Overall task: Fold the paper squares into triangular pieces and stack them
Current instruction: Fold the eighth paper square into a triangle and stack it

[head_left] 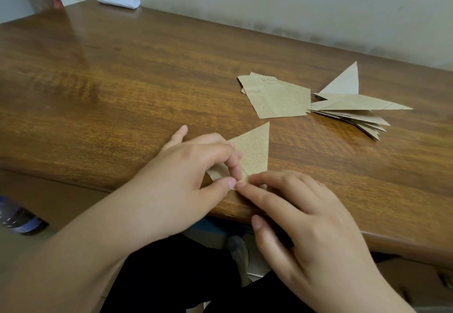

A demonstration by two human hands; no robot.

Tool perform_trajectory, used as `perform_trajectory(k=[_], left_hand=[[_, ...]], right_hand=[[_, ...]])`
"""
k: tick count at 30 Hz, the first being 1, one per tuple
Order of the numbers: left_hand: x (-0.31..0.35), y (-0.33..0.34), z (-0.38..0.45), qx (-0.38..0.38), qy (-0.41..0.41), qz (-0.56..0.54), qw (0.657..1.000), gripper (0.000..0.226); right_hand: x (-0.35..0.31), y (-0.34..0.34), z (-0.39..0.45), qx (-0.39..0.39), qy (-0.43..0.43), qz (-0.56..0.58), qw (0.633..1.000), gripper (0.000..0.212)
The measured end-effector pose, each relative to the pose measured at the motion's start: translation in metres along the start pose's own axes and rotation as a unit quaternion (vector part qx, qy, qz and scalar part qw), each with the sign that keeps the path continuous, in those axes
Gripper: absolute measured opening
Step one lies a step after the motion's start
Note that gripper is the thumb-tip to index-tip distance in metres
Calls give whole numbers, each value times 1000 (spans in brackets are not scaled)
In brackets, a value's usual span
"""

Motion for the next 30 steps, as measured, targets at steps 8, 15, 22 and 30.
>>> perform_trajectory(k=[8, 15, 22, 30], left_hand=[[-3, -9, 2, -55, -12, -26, 998, 15], [4, -5, -7, -14, 51, 3, 999, 15], [10, -2, -32, 23, 156, 85, 984, 25], [5, -8, -32, 42, 143, 56, 987, 22]], right_hand=[[2, -9, -2, -5, -69, -35, 997, 31], [-7, -8, 12, -18, -49, -21, 998, 22], [-7, -7, 16, -46, -40, 9, 998, 22], [5, -18, 9, -39, -6, 31, 999, 20]])
Point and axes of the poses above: each hand's wrist, its own z-axis towards the middle knuckle, its own y-axis out of the palm, x = y × z, the point moved 5 cm from there along z, towards the middle knuckle, and after that the axes turned 1 degree about -z, right-handed, at the moved point
